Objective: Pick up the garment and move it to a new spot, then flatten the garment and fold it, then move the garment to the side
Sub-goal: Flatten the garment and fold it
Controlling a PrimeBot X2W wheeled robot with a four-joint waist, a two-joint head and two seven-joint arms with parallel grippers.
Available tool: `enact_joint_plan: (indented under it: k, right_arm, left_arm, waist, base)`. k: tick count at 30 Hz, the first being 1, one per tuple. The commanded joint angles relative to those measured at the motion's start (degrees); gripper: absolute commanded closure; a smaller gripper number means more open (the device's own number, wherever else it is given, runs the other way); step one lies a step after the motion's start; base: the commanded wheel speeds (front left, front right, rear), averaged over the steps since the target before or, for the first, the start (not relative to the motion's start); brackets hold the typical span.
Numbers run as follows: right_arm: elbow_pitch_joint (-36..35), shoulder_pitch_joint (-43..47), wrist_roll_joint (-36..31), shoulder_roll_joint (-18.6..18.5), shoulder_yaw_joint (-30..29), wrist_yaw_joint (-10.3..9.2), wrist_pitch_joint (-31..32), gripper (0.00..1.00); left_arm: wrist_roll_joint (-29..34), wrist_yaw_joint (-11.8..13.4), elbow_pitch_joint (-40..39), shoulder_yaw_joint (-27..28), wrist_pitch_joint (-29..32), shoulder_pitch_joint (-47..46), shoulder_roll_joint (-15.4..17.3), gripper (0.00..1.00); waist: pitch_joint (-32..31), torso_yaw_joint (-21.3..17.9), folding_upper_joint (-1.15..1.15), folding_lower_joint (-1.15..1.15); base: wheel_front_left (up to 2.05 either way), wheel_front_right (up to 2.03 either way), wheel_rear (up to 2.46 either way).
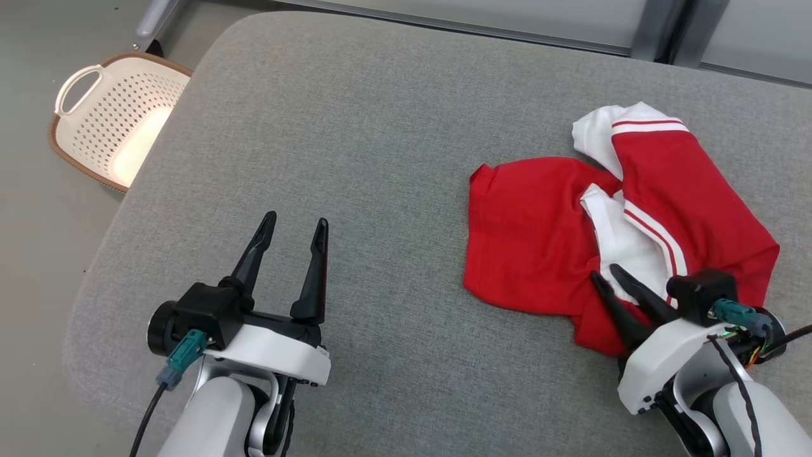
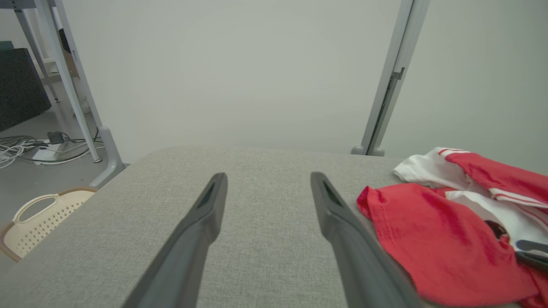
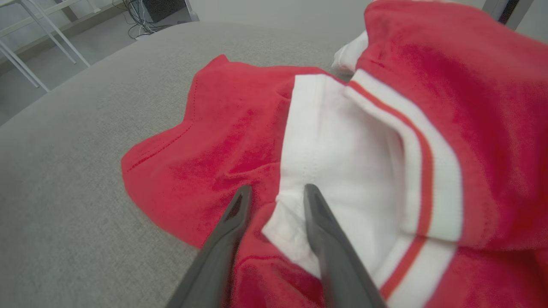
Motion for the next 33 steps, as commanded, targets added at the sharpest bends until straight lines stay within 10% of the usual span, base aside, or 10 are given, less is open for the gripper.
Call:
enact_joint_plan:
  k: [1, 21, 22, 24, 25, 33]
  right_arm:
    - [-0.1, -0.6, 0.3, 0.1, -0.4, 0.00, -0.4, 1.00]
    - [-2.9, 4.8, 5.0, 8.1, -23.3, 0.01, -8.1, 1.00]
    - [-1.9, 5.3, 5.3, 8.2, -24.2, 0.00, -8.0, 0.91]
    - [-0.3, 5.3, 8.2, 9.4, -25.8, 0.00, -8.8, 0.11]
    - [0.5, 5.3, 8.7, 9.5, -26.2, 0.01, -9.2, 0.00]
    - [-1.4, 5.0, 8.5, 8.1, -24.6, 0.00, -16.0, 0.00]
  left_arm:
    - [0.4, -0.2, 0.1, 0.4, -0.2, -1.4, -0.1, 0.00]
    - [2.4, -1.0, -1.1, 3.9, -0.3, -1.2, 1.2, 0.00]
    - [2.5, -1.0, -1.1, 3.9, -0.3, -1.2, 1.3, 0.00]
    - [2.5, -1.0, -1.1, 4.1, -0.3, -1.2, 1.3, 0.00]
    - [2.5, -0.9, -1.1, 4.3, -0.3, -1.2, 1.5, 0.00]
    - [2.2, -0.4, -1.3, 5.2, -0.3, 0.4, 2.0, 0.00]
  waist:
    - [0.2, -0.4, 0.00, 0.00]
    - [1.3, -11.0, 0.00, 0.00]
    - [1.4, -11.3, 0.00, 0.00]
    - [1.7, -12.0, 0.00, 0.00]
    - [1.8, -12.3, 0.00, 0.00]
    - [1.0, -14.5, 0.00, 0.00]
  base:
    - [0.00, 0.00, 0.00]
    - [0.00, 0.00, 0.00]
    - [0.00, 0.00, 0.00]
    - [0.00, 0.00, 0.00]
    - [0.00, 0.00, 0.00]
    - [0.00, 0.00, 0.00]
